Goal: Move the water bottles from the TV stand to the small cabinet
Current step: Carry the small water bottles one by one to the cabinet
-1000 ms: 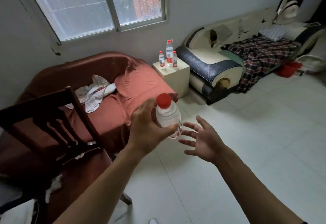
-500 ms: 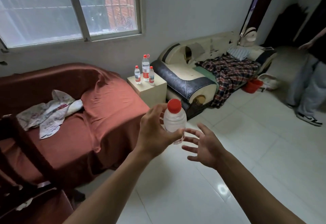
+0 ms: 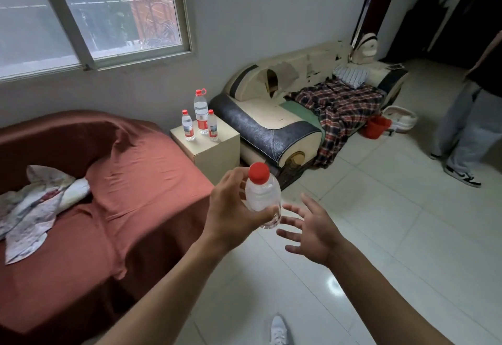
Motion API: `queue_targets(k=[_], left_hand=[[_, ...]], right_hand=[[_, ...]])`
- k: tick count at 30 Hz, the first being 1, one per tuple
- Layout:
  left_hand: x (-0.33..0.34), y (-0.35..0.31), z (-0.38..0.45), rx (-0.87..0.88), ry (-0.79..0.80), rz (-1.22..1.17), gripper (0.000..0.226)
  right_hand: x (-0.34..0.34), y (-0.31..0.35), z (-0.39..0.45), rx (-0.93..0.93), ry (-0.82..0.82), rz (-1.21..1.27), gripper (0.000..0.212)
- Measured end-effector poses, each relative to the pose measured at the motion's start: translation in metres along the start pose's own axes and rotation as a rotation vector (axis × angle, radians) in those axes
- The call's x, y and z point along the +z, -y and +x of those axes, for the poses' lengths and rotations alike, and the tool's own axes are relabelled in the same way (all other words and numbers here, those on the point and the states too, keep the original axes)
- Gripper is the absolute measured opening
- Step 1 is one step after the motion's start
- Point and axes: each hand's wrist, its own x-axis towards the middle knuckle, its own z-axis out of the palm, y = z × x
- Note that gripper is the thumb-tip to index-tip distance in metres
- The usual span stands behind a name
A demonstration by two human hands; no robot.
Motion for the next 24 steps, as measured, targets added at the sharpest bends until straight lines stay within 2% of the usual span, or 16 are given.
queue_targets(k=[15,24], left_hand=[[0.105,0.047,0.217,-0.061,-0.054,0.067,0.067],[0.116,0.103,0.304,-0.089,-0.102,0.042,0.065]], right_hand=[[-0.066,0.171,0.166,0.002,0.108,0.017,0.061],[-0.050,0.243,0.250,0.056,0.111,-0.054,0.062]])
